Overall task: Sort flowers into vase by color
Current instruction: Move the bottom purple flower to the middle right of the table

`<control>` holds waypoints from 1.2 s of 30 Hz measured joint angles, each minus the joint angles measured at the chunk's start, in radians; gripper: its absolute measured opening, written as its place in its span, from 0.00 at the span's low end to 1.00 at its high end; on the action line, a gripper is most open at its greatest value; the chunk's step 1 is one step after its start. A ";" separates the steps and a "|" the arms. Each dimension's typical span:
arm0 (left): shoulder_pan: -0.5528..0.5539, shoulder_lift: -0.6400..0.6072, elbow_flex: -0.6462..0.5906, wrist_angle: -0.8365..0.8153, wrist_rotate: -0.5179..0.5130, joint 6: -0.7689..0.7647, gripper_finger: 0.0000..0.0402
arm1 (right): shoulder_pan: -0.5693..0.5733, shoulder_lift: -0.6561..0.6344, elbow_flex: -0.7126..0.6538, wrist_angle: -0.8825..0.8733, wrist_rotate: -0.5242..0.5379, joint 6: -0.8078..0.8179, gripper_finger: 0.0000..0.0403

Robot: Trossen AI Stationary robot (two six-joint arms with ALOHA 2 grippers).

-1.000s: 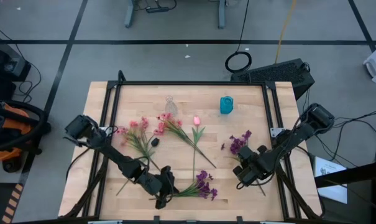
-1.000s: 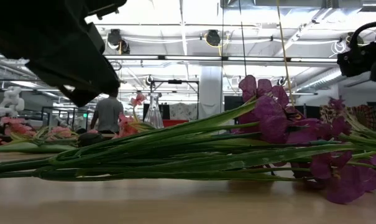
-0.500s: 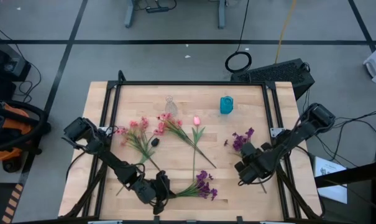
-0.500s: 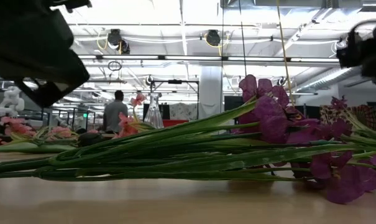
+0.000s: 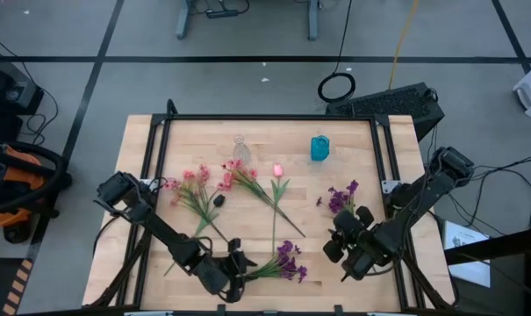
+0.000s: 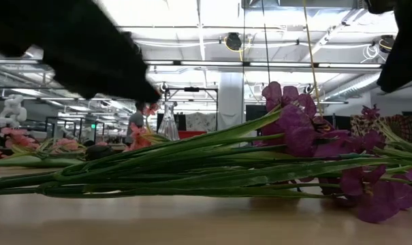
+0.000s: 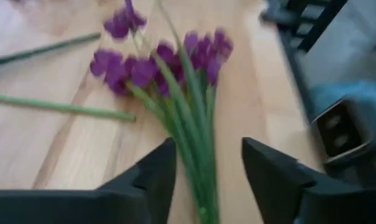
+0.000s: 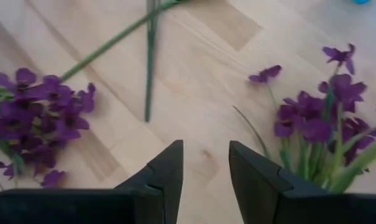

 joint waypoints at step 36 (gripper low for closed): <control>0.075 0.105 0.117 -0.188 0.247 -0.188 0.06 | 0.019 0.000 0.000 0.285 0.159 -0.319 0.30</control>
